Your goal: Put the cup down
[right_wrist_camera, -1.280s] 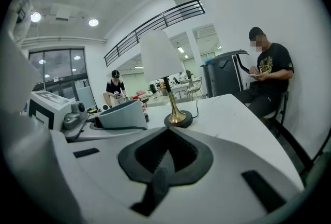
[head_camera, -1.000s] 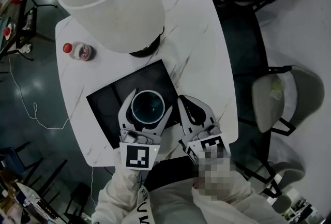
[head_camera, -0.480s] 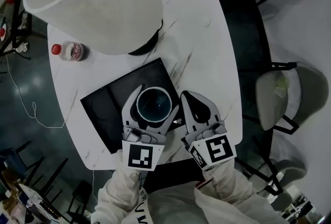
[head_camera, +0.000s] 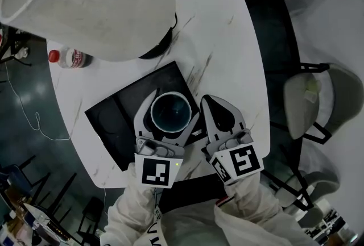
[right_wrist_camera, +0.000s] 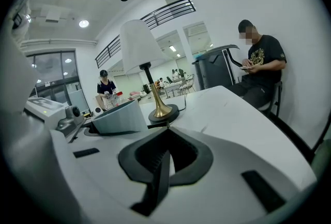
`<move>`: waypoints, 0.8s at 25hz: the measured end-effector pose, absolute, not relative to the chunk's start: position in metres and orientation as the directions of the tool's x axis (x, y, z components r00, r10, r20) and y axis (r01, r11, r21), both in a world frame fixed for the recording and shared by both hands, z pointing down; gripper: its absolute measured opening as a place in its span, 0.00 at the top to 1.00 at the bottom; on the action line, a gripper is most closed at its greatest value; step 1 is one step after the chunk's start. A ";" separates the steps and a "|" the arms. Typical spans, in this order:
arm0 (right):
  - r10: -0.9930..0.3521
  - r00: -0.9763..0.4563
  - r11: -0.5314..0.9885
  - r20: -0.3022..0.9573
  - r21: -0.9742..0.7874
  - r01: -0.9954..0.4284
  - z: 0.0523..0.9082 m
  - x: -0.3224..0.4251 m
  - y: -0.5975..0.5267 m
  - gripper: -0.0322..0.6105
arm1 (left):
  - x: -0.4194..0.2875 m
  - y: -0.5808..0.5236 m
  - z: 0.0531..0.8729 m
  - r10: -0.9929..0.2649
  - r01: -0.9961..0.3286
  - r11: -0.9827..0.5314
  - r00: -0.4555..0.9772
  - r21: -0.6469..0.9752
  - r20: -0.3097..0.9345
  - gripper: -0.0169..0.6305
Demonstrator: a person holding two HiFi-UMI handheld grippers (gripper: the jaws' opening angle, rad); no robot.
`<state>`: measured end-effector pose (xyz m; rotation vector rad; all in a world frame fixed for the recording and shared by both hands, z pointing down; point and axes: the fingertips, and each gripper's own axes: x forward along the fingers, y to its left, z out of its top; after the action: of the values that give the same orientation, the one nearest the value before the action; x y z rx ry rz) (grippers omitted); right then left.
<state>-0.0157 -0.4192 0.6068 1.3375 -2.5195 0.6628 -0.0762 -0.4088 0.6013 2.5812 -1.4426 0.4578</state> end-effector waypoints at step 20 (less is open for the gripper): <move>-0.726 -0.558 0.461 0.403 -0.317 -0.829 0.622 -0.013 -0.420 0.94 | -0.071 -0.409 0.606 -0.785 -0.837 -0.547 0.499 -0.033 0.367 0.35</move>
<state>-0.0135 -0.4198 0.6222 1.3497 -2.4989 0.7183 -0.0712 -0.4087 0.6063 2.5877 -1.4109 0.5165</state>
